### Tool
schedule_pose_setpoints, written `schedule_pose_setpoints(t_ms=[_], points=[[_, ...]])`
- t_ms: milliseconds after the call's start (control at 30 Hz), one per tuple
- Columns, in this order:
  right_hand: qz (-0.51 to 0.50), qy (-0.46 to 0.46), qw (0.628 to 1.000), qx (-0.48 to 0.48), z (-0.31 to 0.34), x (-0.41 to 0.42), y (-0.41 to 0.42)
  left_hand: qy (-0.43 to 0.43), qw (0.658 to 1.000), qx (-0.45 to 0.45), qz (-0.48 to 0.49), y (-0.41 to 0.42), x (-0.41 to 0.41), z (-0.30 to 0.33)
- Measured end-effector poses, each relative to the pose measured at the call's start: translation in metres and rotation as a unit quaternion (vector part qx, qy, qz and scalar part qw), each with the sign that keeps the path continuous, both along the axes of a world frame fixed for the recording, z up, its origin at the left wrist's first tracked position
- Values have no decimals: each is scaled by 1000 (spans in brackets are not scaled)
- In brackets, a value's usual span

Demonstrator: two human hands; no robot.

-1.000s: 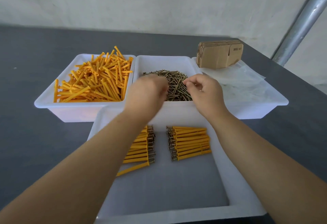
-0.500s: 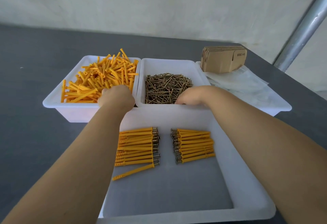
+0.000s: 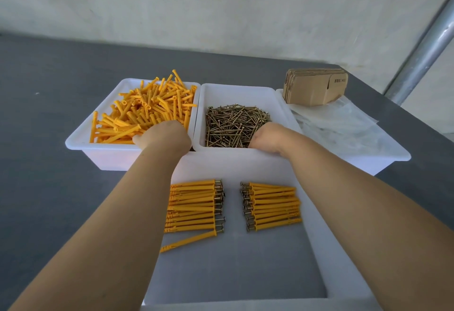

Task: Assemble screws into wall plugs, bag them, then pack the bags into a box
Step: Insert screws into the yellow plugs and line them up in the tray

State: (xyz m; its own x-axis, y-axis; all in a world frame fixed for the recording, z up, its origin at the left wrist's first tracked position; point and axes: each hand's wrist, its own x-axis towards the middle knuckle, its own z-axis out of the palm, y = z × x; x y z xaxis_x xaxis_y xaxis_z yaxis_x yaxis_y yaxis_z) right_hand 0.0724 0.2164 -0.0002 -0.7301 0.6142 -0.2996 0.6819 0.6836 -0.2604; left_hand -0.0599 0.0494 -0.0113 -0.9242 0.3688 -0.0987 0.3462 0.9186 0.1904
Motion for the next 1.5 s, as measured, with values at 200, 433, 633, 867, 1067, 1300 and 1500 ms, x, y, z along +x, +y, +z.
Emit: schedule_pose_setpoints(t_ms=[200, 433, 633, 867, 1067, 1300, 1500], points=[[-162, 373, 907, -107, -10, 20, 3, 57, 996, 50, -37, -4, 2, 0], [-218, 590, 668, -397, 8, 45, 0, 42, 997, 31, -55, -1, 6, 4], [-162, 590, 631, -477, 0, 57, -14, 95, 983, 155, -33, -6, 3, 1], [-128, 560, 656, -490, -10, 58, -15, 139, 880, 445, -92, -9, 19, 13], [-124, 554, 648, -508, -11, 62, -14, -304, 713, 613, -155, -1, 57, 22], [-143, 554, 609, -549, -9, 64, -12, -455, 673, 529, -243, 8, 81, 16], [-165, 562, 582, -564, -7, 65, -14, -434, 688, 517, -265, 6, 82, 14]])
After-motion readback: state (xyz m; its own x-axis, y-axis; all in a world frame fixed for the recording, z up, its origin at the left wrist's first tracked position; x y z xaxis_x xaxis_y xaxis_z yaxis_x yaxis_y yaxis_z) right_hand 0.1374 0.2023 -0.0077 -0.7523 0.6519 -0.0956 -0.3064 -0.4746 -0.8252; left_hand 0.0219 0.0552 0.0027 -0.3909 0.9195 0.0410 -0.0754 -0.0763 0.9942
